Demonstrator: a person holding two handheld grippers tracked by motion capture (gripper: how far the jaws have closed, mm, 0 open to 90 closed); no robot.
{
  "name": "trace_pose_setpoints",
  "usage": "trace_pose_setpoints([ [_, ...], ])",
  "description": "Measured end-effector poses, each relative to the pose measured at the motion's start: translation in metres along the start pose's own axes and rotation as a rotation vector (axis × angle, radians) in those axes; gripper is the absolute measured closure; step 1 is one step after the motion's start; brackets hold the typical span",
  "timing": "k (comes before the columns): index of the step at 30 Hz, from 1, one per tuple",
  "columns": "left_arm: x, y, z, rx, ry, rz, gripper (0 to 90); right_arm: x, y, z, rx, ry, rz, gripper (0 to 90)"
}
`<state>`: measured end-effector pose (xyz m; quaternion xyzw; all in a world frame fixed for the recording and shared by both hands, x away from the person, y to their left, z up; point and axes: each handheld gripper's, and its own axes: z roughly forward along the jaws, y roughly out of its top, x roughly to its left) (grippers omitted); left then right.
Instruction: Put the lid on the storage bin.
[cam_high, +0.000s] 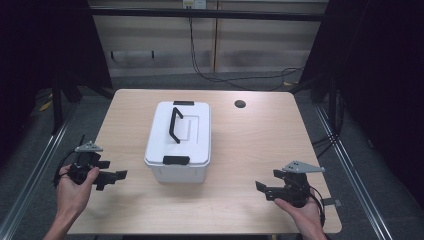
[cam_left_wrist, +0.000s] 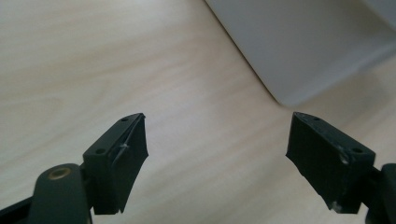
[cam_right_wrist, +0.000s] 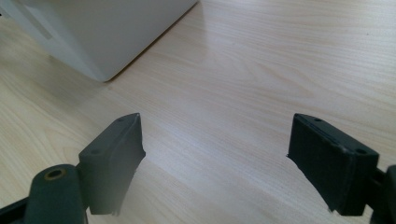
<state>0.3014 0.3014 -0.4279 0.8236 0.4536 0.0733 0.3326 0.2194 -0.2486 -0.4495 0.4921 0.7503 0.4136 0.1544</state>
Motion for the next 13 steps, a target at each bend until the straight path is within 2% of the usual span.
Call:
trace_pose_setpoints([
  [2, -0.002, -0.007, 0.004, 0.018, 0.017, 0.025, 19.9, 0.0, 0.0, 0.001, -0.004, 0.003, -0.003, 17.3],
  [4, -0.004, -0.013, 0.005, 0.028, 0.007, 0.034, 19.9, 0.002, -0.001, 0.002, 0.004, 0.005, -0.017, 17.4],
  [5, -0.004, -0.017, 0.004, 0.029, -0.006, 0.032, 19.9, 0.003, -0.001, 0.003, 0.002, 0.007, -0.022, 17.6],
  [8, -0.003, -0.024, 0.002, -0.006, -0.04, -0.021, 19.4, 0.003, -0.002, 0.007, 0.011, 0.007, -0.029, 17.8],
  [9, -0.003, -0.025, 0.002, 0.003, -0.045, -0.025, 18.4, 0.003, -0.002, 0.01, 0.022, 0.008, -0.026, 17.8],
  [11, -0.006, -0.027, 0.002, 0.01, -0.02, -0.02, 17.4, 0.001, -0.004, 0.014, 0.05, 0.005, -0.028, 18.9],
  [13, -0.008, -0.028, 0.004, 0.044, -0.02, -0.011, 17.4, -0.001, -0.005, 0.021, 0.092, -0.004, -0.03, 21.5],
])
